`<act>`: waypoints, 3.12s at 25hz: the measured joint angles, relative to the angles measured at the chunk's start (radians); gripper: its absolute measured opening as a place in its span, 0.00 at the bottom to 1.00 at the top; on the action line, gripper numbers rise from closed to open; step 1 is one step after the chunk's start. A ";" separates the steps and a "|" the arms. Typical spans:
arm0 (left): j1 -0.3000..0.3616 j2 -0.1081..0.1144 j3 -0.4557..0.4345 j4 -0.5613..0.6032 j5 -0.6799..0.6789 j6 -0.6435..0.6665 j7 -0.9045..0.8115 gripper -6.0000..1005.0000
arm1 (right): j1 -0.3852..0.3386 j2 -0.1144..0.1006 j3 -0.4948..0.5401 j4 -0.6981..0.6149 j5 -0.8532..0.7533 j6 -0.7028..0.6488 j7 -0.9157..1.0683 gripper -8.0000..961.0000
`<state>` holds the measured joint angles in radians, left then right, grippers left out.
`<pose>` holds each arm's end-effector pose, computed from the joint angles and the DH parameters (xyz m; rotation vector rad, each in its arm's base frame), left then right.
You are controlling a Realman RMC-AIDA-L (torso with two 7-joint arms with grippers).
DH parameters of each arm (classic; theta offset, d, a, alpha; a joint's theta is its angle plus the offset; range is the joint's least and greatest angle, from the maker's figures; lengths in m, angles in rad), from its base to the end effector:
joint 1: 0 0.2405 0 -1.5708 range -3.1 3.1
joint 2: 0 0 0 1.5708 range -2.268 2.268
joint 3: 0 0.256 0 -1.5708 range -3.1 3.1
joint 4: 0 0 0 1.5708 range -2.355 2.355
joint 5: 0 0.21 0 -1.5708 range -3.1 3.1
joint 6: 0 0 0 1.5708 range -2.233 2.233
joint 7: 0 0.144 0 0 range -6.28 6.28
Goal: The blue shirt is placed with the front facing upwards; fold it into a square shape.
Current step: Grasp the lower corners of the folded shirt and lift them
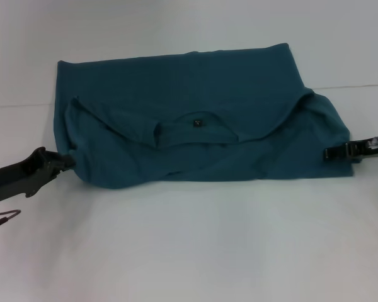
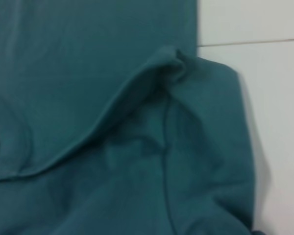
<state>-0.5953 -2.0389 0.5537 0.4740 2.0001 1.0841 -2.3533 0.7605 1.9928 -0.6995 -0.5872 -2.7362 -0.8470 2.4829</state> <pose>-0.3133 0.3815 0.0087 -1.7189 -1.9566 -0.8790 0.3242 0.4304 0.0445 -1.8839 1.3982 -0.0404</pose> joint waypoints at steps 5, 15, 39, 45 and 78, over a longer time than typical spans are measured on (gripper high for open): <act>0.003 -0.001 0.000 0.000 -0.001 -0.001 0.005 0.03 | 0.028 0.001 0.000 0.040 0.000 0.018 -0.010 0.86; 0.007 -0.001 -0.002 0.000 -0.003 -0.001 0.008 0.03 | 0.042 0.007 0.000 0.046 0.069 -0.025 -0.042 0.86; 0.006 -0.003 -0.001 0.000 -0.016 0.002 0.009 0.03 | 0.033 -0.001 -0.001 0.027 0.082 -0.040 -0.045 0.58; 0.005 -0.003 -0.001 0.000 -0.015 0.007 0.009 0.03 | 0.028 -0.002 -0.002 0.020 0.083 -0.046 -0.043 0.45; 0.110 0.029 0.000 0.343 0.393 0.641 -0.089 0.03 | -0.147 -0.014 0.000 -0.479 0.102 -0.893 -0.050 0.15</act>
<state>-0.4856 -2.0100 0.5537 0.8167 2.3935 1.7249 -2.4422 0.6133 1.9792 -0.6994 -1.0661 -2.6340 -1.7397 2.4328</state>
